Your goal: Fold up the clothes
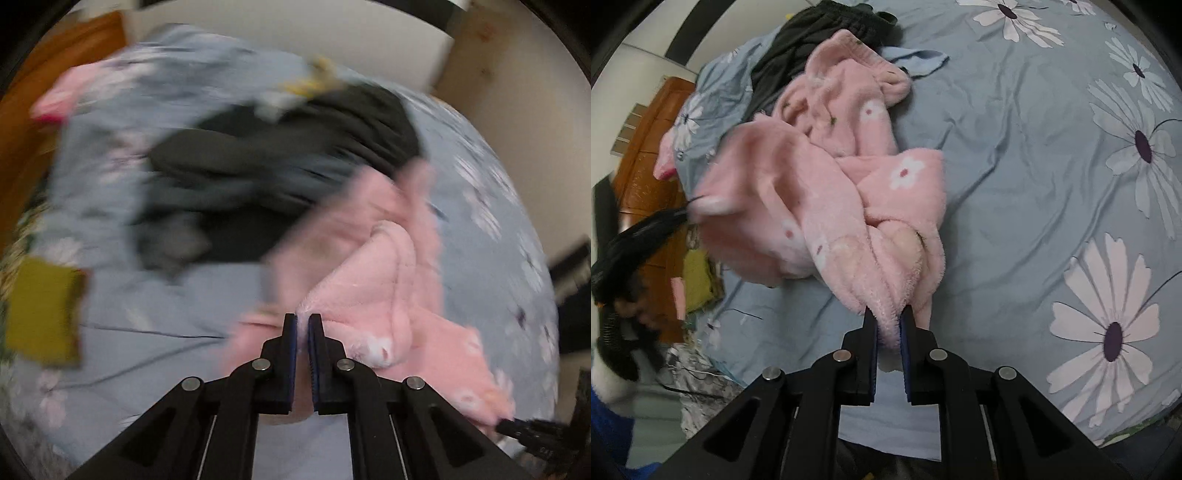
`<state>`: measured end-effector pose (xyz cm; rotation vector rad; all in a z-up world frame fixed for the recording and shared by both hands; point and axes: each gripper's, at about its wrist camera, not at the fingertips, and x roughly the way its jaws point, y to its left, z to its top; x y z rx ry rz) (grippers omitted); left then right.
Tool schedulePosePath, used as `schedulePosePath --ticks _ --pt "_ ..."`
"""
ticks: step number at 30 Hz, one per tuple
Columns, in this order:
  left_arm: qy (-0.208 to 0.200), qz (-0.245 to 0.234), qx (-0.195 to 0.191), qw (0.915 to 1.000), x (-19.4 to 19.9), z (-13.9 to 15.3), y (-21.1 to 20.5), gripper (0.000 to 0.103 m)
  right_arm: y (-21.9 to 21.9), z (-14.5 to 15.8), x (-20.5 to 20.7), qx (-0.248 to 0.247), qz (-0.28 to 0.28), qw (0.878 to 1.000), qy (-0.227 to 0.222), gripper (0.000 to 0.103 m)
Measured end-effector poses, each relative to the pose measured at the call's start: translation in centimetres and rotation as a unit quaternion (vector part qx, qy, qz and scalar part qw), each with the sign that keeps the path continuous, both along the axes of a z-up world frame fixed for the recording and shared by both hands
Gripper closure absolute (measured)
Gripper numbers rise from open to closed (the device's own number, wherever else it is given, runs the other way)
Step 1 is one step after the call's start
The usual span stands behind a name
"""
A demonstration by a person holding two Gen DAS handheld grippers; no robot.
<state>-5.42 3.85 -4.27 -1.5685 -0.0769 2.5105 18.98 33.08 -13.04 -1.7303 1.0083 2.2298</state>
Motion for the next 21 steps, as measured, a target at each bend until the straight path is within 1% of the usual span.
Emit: schedulePosePath --ticks 1,3,5,9,12,13,14,15,16,17,18,19,20,21 --pt "0.006 0.029 -0.007 0.9995 -0.1 0.4 -2.5 0.096 0.1 -0.2 0.0 0.002 0.002 1.000 -0.006 0.091" --pt "0.010 0.091 -0.032 0.9952 0.2 0.4 -7.7 0.097 0.5 -0.5 -0.2 0.008 0.006 1.000 -0.016 0.091" --pt "0.000 0.159 -0.054 0.9859 0.8 -0.1 -12.9 0.097 0.8 -0.7 -0.5 0.013 0.009 1.000 -0.025 0.091" --pt "-0.028 0.227 -0.051 0.9722 2.0 -2.2 -17.0 0.097 1.4 -0.6 -1.1 0.031 0.015 0.998 -0.046 0.090" --pt "-0.049 0.277 -0.048 0.9586 2.8 -3.8 -20.0 0.097 1.9 0.5 -1.8 0.054 0.024 0.996 -0.061 0.086" --pt "-0.056 0.293 -0.047 0.9534 3.1 -4.4 -21.0 0.094 2.2 1.2 -2.1 0.063 0.029 0.996 -0.061 0.086" --pt "-0.062 0.297 -0.035 0.9521 3.0 -4.7 -21.3 0.092 2.5 1.8 -2.6 0.072 0.033 0.995 -0.060 0.084" --pt "-0.069 0.301 -0.024 0.9509 2.9 -5.1 -21.5 0.092 2.7 2.4 -3.1 0.078 0.037 0.995 -0.057 0.082" --pt "-0.071 0.297 -0.017 0.9520 2.5 -5.0 -21.4 0.092 3.0 2.8 -3.8 0.084 0.039 0.994 -0.053 0.076" --pt "-0.071 0.291 -0.019 0.9538 1.7 -5.0 -20.7 0.086 3.4 3.2 -4.7 0.090 0.040 0.994 -0.049 0.073" --pt "-0.070 0.287 -0.026 0.9550 0.9 -4.7 -19.8 0.080 3.7 3.4 -6.1 0.096 0.041 0.994 -0.045 0.072" --pt "-0.065 0.283 -0.029 0.9566 0.4 -4.1 -18.8 0.066 4.0 3.4 -7.7 0.101 0.040 0.993 -0.040 0.072" --pt "-0.056 0.273 -0.017 0.9601 -0.2 -3.6 -17.3 0.056 4.3 3.4 -9.5 0.103 0.038 0.993 -0.034 0.070" --pt "-0.053 0.257 0.001 0.9650 -1.1 -3.5 -15.6 0.053 4.5 3.3 -11.5 0.100 0.034 0.994 -0.024 0.068"
